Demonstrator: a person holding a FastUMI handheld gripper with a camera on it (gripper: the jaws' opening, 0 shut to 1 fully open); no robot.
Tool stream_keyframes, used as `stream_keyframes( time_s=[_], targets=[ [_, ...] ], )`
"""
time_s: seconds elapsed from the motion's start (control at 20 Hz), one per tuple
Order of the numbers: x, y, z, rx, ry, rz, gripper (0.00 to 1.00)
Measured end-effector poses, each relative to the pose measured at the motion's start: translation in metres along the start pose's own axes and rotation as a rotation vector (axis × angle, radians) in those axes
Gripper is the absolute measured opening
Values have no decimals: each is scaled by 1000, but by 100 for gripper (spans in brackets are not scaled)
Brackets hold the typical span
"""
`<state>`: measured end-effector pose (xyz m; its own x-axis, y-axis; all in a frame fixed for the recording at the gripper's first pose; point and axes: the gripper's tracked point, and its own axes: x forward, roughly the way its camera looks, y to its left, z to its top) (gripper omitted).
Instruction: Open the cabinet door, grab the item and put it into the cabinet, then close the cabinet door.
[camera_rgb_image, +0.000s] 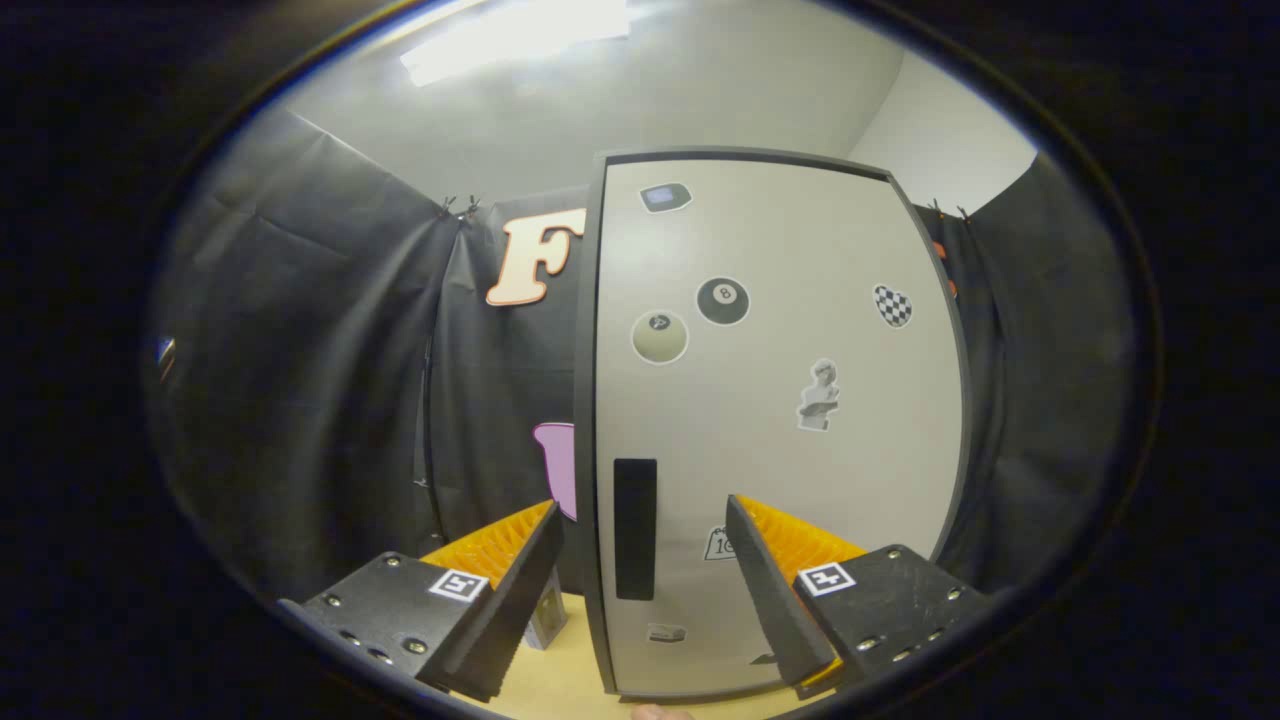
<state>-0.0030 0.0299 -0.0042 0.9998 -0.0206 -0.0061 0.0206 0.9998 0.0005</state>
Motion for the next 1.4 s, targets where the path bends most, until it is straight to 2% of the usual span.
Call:
stream_keyframes(
  time_s=[0.25,0.55,0.85,0.95,1.1,1.2,1.3,1.4],
  targets=[
    [6,2,-7,2,21,-30,97],
    [36,-5,-27,12,88,-92,96],
    [69,-2,-51,-6,138,-109,72],
    [75,0,-57,-14,146,-104,72],
    [82,-4,-60,-23,141,-124,56],
    [71,-1,-54,-22,134,-136,53],
    [84,-3,-58,-57,112,-134,46],
    [85,3,-58,-81,94,-126,32]
  ],
)
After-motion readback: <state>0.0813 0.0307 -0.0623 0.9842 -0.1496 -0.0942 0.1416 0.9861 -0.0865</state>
